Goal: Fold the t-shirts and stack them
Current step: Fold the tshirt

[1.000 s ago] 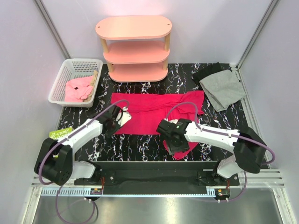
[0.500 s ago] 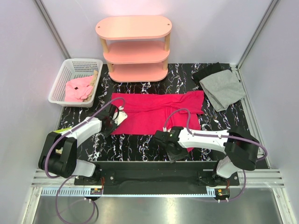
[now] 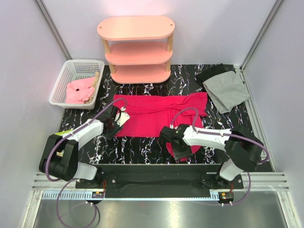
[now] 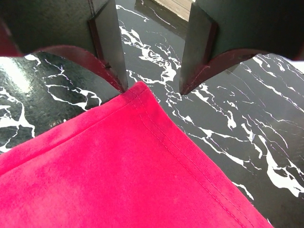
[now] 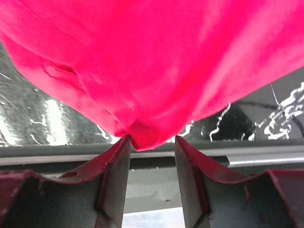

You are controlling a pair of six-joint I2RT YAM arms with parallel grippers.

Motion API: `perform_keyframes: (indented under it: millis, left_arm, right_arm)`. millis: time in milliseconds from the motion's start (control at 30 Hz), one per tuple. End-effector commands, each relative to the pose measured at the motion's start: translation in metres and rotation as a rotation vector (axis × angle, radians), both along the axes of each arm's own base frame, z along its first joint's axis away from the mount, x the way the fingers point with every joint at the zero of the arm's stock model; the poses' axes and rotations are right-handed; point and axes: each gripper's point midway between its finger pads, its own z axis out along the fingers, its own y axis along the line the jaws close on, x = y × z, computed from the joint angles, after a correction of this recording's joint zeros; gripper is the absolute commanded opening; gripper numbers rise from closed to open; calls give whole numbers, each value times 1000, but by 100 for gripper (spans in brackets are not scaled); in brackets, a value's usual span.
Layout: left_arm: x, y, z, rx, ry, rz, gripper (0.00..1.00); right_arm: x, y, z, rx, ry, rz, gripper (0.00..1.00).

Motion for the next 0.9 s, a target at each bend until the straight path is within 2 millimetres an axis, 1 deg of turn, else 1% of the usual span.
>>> perform_keyframes:
  millis: [0, 33, 133, 167, 233, 267, 300, 367, 400, 467, 500, 533, 600, 700, 733, 800, 833, 867]
  left_arm:
    - [12, -7, 3, -41, -33, 9, 50]
    - [13, -7, 2, -42, -34, 7, 49]
    - [13, -7, -1, -41, -32, 7, 40]
    - [14, -7, -1, -42, -32, 11, 34]
    - [14, -6, -3, -39, -28, 10, 29]
    - [14, -5, -4, -38, -27, 11, 23]
    - [15, -5, -4, -36, -28, 8, 19]
    - [15, -4, -6, -36, -25, 11, 13]
    - [16, -3, -8, -36, -21, 12, 7]
    - [17, -2, -8, -37, -23, 18, 2]
    - [17, -2, -9, -36, -18, 17, 0]
    - [17, -1, -10, -35, -15, 19, 0]
    - [17, 1, -8, -35, -21, 22, 0]
    - [19, 5, -1, -30, -35, 23, 0]
    - [19, 6, 4, -33, -45, 18, 0]
    - [16, 9, 10, -32, -44, 22, 0]
    - [16, 10, 17, -35, -64, 17, 0]
    - [15, 11, 20, -36, -70, 20, 0]
  right_arm:
    - [12, 10, -6, 30, -30, 20, 49]
    - [11, 15, -8, 47, -25, 23, 48]
    - [9, 21, -14, 73, -4, 23, 46]
    - [7, 21, -16, 77, 5, 21, 45]
    - [5, 22, -19, 86, 14, 15, 41]
    - [4, 21, -19, 90, 15, 15, 38]
    - [3, 22, -19, 95, 19, 16, 33]
    - [1, 20, -18, 98, 21, 14, 28]
    - [0, 19, -17, 101, 24, 14, 26]
    - [-3, 20, -15, 114, 30, 11, 17]
    - [-5, 20, -15, 121, 41, 11, 14]
    - [-6, 20, -13, 131, 40, 9, 8]
    - [-11, 16, -8, 129, 48, 2, 1]
    - [-17, 6, 6, 133, 46, -16, 0]
    - [-21, 1, 15, 141, 43, -29, 0]
    - [-26, -2, 25, 161, 45, -52, 0]
    - [-30, -5, 33, 179, 42, -59, 0]
    - [-33, -5, 37, 193, 51, -63, 0]
